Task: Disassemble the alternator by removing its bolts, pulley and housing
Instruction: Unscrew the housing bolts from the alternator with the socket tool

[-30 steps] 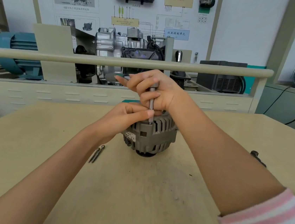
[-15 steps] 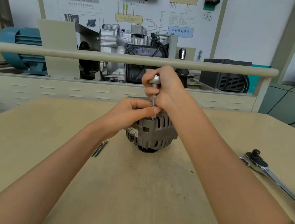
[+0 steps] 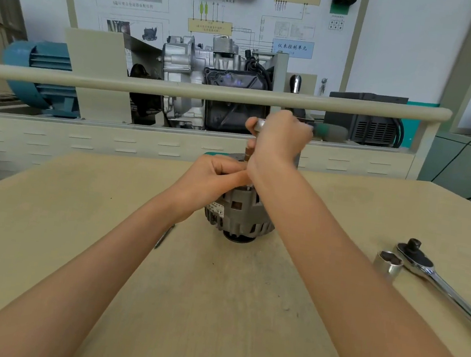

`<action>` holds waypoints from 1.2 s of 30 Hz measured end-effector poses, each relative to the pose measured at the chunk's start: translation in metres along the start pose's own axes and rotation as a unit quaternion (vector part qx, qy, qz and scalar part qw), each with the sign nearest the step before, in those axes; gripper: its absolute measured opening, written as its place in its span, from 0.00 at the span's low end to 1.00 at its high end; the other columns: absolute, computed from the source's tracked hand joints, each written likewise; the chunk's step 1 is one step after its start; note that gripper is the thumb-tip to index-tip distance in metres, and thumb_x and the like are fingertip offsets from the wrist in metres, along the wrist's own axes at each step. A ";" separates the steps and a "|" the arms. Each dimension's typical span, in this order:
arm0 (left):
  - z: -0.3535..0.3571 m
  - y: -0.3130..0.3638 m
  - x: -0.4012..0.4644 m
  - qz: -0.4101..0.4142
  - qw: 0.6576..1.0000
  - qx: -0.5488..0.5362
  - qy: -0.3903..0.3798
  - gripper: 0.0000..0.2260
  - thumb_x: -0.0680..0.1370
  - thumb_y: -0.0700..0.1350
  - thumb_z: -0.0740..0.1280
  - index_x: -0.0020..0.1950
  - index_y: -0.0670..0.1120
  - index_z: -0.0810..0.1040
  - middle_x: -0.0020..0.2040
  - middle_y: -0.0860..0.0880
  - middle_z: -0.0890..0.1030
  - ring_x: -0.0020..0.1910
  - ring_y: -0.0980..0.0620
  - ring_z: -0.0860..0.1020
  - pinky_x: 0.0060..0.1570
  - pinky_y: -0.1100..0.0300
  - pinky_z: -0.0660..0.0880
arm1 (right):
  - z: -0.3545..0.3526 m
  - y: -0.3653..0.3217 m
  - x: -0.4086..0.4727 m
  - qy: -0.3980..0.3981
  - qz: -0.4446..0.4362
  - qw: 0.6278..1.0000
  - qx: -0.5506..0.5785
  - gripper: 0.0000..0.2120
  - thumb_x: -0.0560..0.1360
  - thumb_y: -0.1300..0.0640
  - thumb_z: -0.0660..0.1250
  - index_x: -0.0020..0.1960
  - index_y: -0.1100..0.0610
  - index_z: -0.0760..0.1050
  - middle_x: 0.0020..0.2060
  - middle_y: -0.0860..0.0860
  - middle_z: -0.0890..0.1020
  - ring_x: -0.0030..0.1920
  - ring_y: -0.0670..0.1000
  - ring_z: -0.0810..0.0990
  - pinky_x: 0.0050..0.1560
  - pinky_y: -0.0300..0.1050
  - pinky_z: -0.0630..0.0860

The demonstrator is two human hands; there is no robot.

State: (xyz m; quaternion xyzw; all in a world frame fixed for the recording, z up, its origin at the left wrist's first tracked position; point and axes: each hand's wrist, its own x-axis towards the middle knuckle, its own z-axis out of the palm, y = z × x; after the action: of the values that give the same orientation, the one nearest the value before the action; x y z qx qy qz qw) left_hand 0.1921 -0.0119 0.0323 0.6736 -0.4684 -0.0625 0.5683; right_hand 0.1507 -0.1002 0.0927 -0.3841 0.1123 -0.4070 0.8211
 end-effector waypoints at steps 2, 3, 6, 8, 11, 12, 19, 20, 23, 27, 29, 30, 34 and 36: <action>0.000 0.001 -0.001 -0.013 1.000 -0.010 -0.010 0.12 0.78 0.43 0.67 0.37 0.56 0.85 0.40 0.53 0.85 0.40 0.57 0.82 0.40 0.66 0.78 | 0.001 -0.005 0.003 -0.033 0.061 0.997 -0.032 0.11 0.77 0.68 0.47 0.50 0.60 0.67 0.31 0.53 0.71 0.19 0.45 0.70 0.16 0.32 0.56; 0.000 0.002 -0.001 -0.021 1.000 -0.014 -0.017 0.11 0.78 0.43 0.67 0.40 0.54 0.85 0.41 0.53 0.85 0.40 0.57 0.83 0.41 0.66 0.79 | 0.000 -0.009 0.007 -0.074 0.120 0.989 -0.043 0.11 0.76 0.67 0.46 0.44 0.60 0.67 0.26 0.51 0.70 0.17 0.44 0.69 0.15 0.32 0.55; -0.002 0.002 -0.001 -0.026 0.999 -0.004 -0.026 0.10 0.78 0.45 0.66 0.48 0.41 0.84 0.46 0.42 0.83 0.45 0.50 0.80 0.48 0.55 0.76 | -0.006 -0.018 0.020 -0.264 0.308 0.914 -0.022 0.12 0.77 0.66 0.49 0.47 0.63 0.70 0.20 0.46 0.69 0.16 0.41 0.66 0.13 0.31 0.53; -0.003 0.001 -0.001 -0.023 0.999 0.002 -0.030 0.15 0.77 0.46 0.66 0.51 0.34 0.82 0.51 0.34 0.78 0.48 0.46 0.77 0.53 0.48 0.74 | -0.011 -0.018 0.024 -0.365 0.374 0.852 0.007 0.13 0.77 0.63 0.52 0.54 0.66 0.72 0.22 0.46 0.70 0.15 0.42 0.67 0.13 0.32 0.55; -0.004 0.002 -0.003 -0.015 0.999 -0.012 -0.032 0.13 0.74 0.48 0.67 0.51 0.42 0.85 0.51 0.45 0.83 0.50 0.53 0.81 0.53 0.58 0.77 | -0.012 -0.019 0.023 -0.385 0.389 0.837 0.017 0.13 0.76 0.62 0.53 0.54 0.66 0.72 0.22 0.45 0.70 0.16 0.42 0.68 0.13 0.32 0.55; -0.004 0.003 -0.003 -0.013 0.999 -0.019 -0.030 0.11 0.73 0.49 0.68 0.49 0.46 0.85 0.49 0.50 0.84 0.50 0.56 0.81 0.52 0.62 0.78 | -0.009 -0.019 0.020 -0.357 0.371 0.857 0.015 0.11 0.77 0.63 0.52 0.52 0.65 0.72 0.22 0.45 0.70 0.16 0.41 0.67 0.13 0.31 0.54; 0.000 0.000 0.000 -0.016 1.000 -0.011 0.004 0.07 0.73 0.46 0.70 0.39 0.54 0.86 0.44 0.49 0.83 0.42 0.56 0.80 0.41 0.62 0.77 | -0.005 0.003 -0.002 -0.004 -0.022 1.000 0.003 0.14 0.79 0.66 0.49 0.62 0.63 0.65 0.41 0.57 0.72 0.27 0.48 0.73 0.18 0.35 0.61; -0.001 0.000 0.000 -0.024 1.000 -0.012 0.000 0.06 0.74 0.45 0.69 0.42 0.50 0.86 0.44 0.46 0.84 0.42 0.54 0.80 0.40 0.62 0.76 | -0.004 0.001 -0.003 -0.024 -0.010 1.000 -0.004 0.12 0.79 0.66 0.49 0.58 0.62 0.66 0.39 0.56 0.72 0.24 0.47 0.72 0.17 0.34 0.60; -0.003 0.000 -0.001 -0.035 0.999 -0.007 -0.025 0.08 0.76 0.45 0.67 0.46 0.42 0.84 0.43 0.42 0.83 0.42 0.52 0.80 0.42 0.61 0.77 | -0.003 -0.011 0.004 -0.151 0.137 0.977 -0.058 0.12 0.77 0.67 0.47 0.41 0.57 0.65 0.24 0.49 0.70 0.17 0.42 0.68 0.14 0.33 0.54; -0.004 0.001 -0.002 -0.029 0.999 -0.002 -0.035 0.15 0.72 0.50 0.68 0.51 0.41 0.84 0.53 0.39 0.80 0.49 0.48 0.80 0.50 0.56 0.75 | -0.007 -0.018 0.020 -0.340 0.344 0.875 -0.022 0.11 0.78 0.63 0.50 0.44 0.60 0.71 0.23 0.45 0.68 0.16 0.41 0.65 0.15 0.29 0.51; -0.004 0.002 -0.002 -0.031 0.999 -0.005 -0.033 0.12 0.71 0.50 0.68 0.50 0.47 0.85 0.53 0.43 0.81 0.51 0.51 0.80 0.50 0.60 0.77 | -0.009 -0.019 0.021 -0.364 0.370 0.855 -0.001 0.09 0.76 0.63 0.53 0.46 0.61 0.71 0.23 0.45 0.69 0.16 0.41 0.66 0.15 0.28 0.52; -0.004 0.002 -0.002 -0.028 0.999 -0.003 -0.033 0.10 0.72 0.49 0.68 0.49 0.48 0.85 0.52 0.45 0.82 0.50 0.53 0.80 0.50 0.61 0.77 | -0.010 -0.019 0.020 -0.362 0.372 0.855 0.014 0.08 0.75 0.63 0.54 0.46 0.61 0.71 0.23 0.45 0.69 0.16 0.41 0.67 0.15 0.28 0.52; -0.005 0.004 -0.003 -0.027 0.999 0.018 -0.036 0.15 0.71 0.52 0.68 0.49 0.43 0.85 0.53 0.40 0.80 0.49 0.49 0.79 0.50 0.55 0.77 | -0.008 -0.016 0.010 -0.230 0.258 0.938 0.011 0.11 0.77 0.66 0.50 0.41 0.57 0.67 0.21 0.45 0.69 0.17 0.41 0.68 0.14 0.31 0.54; -0.005 0.006 -0.003 -0.027 0.999 0.022 -0.029 0.14 0.72 0.49 0.69 0.49 0.39 0.84 0.54 0.33 0.76 0.49 0.40 0.77 0.51 0.46 0.75 | -0.003 -0.010 0.001 -0.114 0.118 0.986 -0.038 0.10 0.76 0.68 0.48 0.44 0.58 0.66 0.23 0.49 0.72 0.17 0.42 0.69 0.16 0.31 0.55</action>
State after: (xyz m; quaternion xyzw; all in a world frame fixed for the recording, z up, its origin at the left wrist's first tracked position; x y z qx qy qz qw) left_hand 0.1901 -0.0054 0.0373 0.6965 -0.4674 -0.0865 0.5376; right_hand 0.1444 -0.1063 0.0977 -0.4434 0.0776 -0.2563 0.8554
